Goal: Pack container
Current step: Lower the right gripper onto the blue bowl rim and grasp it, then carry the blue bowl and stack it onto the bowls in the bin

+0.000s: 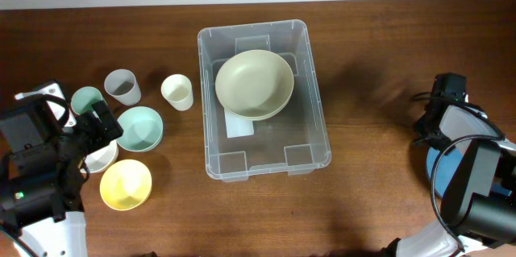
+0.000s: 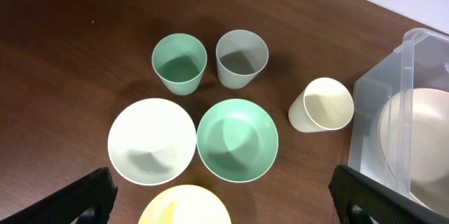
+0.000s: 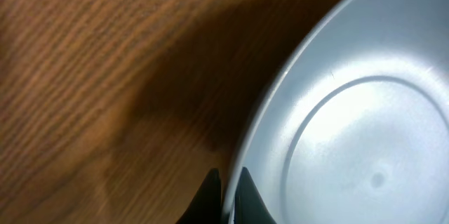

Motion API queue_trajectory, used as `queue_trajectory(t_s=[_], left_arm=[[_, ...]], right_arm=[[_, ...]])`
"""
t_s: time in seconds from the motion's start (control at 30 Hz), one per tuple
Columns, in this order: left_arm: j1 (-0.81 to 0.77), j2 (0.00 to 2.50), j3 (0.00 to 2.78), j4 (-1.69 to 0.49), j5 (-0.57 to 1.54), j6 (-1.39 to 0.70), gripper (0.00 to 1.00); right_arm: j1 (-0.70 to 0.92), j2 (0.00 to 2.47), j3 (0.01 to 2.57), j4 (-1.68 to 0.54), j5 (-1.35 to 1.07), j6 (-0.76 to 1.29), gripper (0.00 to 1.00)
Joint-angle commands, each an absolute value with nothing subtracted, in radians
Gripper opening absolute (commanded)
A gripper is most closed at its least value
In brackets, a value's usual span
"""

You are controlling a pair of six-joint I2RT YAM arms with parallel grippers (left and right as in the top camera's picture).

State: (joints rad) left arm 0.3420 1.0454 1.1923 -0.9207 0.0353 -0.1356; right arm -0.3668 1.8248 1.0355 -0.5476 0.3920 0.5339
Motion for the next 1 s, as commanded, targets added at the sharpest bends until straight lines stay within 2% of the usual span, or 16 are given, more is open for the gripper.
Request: queue_trajectory(t_s=[0.0,0.23,0.27,0.43,0.67,0.8,0.97], left_arm=[[0.348,1.048,1.209,-0.92,0.049,-0.145,0.99],[0.348,1.048,1.209,-0.92,0.049,-0.145,0.99],[0.348,1.048,1.209,-0.921,0.049,-0.145,0.99],[0.348,1.048,1.209,-0.921,0.049,-0.145,0.99],[0.348,1.048,1.209,-0.922,0.049,-0.145,0.99],[0.348,1.048,1.209,-0.922,0.049,-0.145,0.99],[0.348,1.048,1.209,-0.922,0.049,-0.145,0.99]], right_arm=[[-0.366,1.816,1.061,-0.533,0.269,0.466,0.04],[-0.25,1.683,1.18,-0.534,0.168,0.209,0.04],[-0.194,1.643,1.214,-0.535,0.168,0.121,0.04],[-0.021,1.563,1.289,-0.542,0.167,-0.064,0.04],[0.336,1.536,1.345,-0.536,0.111,-0.53,0.04],[0.484,1.539,1.345,-0.526,0.111,-0.693,0.04],[0.604,1.563,1.344,-0.486,0.107,-0.762,0.03]])
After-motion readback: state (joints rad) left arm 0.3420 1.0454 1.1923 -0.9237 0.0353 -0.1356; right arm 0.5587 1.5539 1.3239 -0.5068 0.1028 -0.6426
